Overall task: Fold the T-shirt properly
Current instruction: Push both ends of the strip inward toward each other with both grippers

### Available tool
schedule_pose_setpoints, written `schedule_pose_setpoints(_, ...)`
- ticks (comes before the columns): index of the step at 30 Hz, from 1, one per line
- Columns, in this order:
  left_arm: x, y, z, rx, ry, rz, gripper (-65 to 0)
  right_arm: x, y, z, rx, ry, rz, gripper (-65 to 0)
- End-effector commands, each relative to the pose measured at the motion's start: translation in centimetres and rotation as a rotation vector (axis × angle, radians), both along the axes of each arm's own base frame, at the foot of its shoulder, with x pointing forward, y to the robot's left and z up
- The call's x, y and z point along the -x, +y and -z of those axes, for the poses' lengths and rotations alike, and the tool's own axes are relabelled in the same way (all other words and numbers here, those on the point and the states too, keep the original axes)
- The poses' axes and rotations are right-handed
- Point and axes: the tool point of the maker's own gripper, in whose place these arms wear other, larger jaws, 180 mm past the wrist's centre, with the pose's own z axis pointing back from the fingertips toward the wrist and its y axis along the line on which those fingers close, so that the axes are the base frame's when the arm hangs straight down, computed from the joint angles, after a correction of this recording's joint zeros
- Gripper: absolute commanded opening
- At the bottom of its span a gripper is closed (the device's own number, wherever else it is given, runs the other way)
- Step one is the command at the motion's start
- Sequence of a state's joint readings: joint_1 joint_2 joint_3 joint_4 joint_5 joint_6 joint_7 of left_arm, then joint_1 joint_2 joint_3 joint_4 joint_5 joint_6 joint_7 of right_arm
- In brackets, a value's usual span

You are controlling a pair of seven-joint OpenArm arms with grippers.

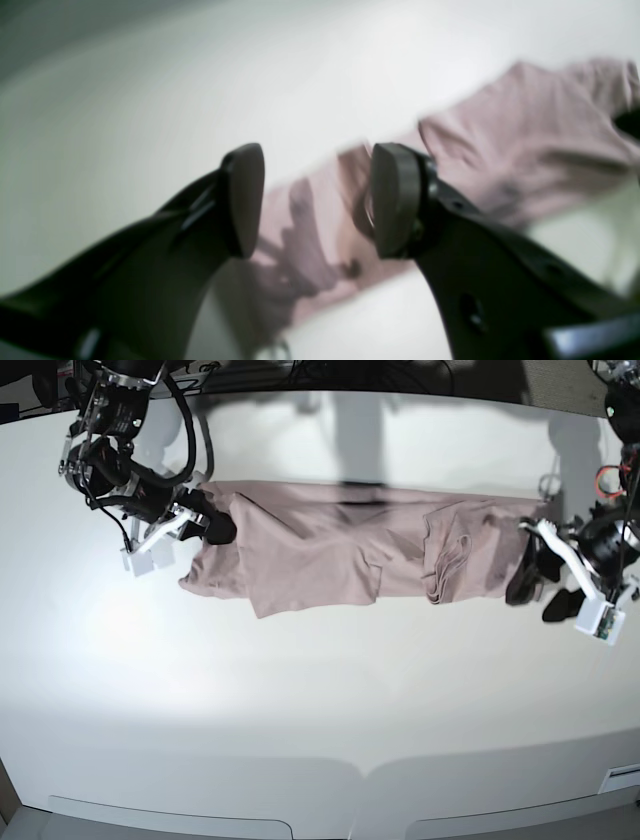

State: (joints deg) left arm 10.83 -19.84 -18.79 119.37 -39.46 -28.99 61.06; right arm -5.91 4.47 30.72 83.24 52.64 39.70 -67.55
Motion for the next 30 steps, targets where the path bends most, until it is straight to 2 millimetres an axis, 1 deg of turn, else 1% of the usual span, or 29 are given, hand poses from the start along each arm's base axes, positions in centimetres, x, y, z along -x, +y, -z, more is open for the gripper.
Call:
schedule_pose_setpoints(1, 0.3, -0.5, -0.5, 0.031, -0.008, 0.024, -31.5, -0.9, -0.2, -1.2, -0.011, -0.05, 0.006, -65.0)
schedule_pose_setpoints(5, 3.1, -1.8, 2.5, 0.157, 0.118, 0.026, -31.5, -1.2, -0.2, -1.4, -0.011, -0.058, 0.006, -65.0)
schedule_pose_setpoints(8, 3.9, -2.0, 4.6, 0.213, 0.142, -0.01, -31.5, -1.9, -0.1, -1.9, -0.011, -0.075, 0.004, -65.0)
schedule_pose_setpoints(9, 3.7, -1.6, 5.3, 0.204, 0.133, -0.036, -31.5, -2.2, -0.1, -2.0, -0.01, -0.079, 0.001, -65.0)
schedule_pose_setpoints(12, 1.9, 1.2, 7.7, 0.078, 0.094, -0.133, -31.5, -2.8, 0.1, -2.5, -0.005, -0.084, -0.023, -65.0)
schedule_pose_setpoints(14, 0.7, 2.8, 8.8, 0.021, 0.098, -0.182, -31.5, -3.2, 0.2, -2.8, -0.002, -0.086, -0.039, -65.0)
schedule_pose_setpoints(16, 0.1, 3.6, 9.8, 0.025, 0.126, -0.221, -31.5, -3.7, 0.2, -3.2, -0.001, -0.098, -0.042, -65.0)
schedule_pose_setpoints(18, 0.0, 3.5, 10.5, 0.038, 0.148, -0.228, -31.5, -4.2, 0.2, -3.5, 0.0, -0.11, -0.042, -65.0)
schedule_pose_setpoints(21, 0.4, 2.1, 11.1, 0.025, 0.178, -0.185, -31.5, -4.6, 0.2, -3.8, 0.0, -0.121, -0.042, -65.0)
schedule_pose_setpoints(23, 0.5, 1.1, 11.8, 0.015, 0.206, -0.19, -31.5, -4.7, 0.2, -4.0, 0.0, -0.125, -0.042, -65.0)
schedule_pose_setpoints(24, 0.6, 0.3, 12.2, 0.009, 0.217, -0.183, -31.5, -4.8, 0.2, -4.0, 0.0, -0.127, -0.042, -65.0)
schedule_pose_setpoints(26, 0.7, -1.7, 12.8, -0.004, 0.227, -0.148, -31.5, -4.9, 0.2, -4.1, 0.0, -0.129, -0.042, -65.0)
schedule_pose_setpoints(28, 0.6, -4.1, 12.9, 0.005, 0.221, -0.103, -31.5, -4.9, 0.2, -4.1, 0.0, -0.13, -0.042, -65.0)
schedule_pose_setpoints(30, 0.2, -6.0, 12.7, 0.003, 0.216, -0.063, -31.5, -4.8, 0.2, -4.1, 0.0, -0.129, -0.042, -65.0)
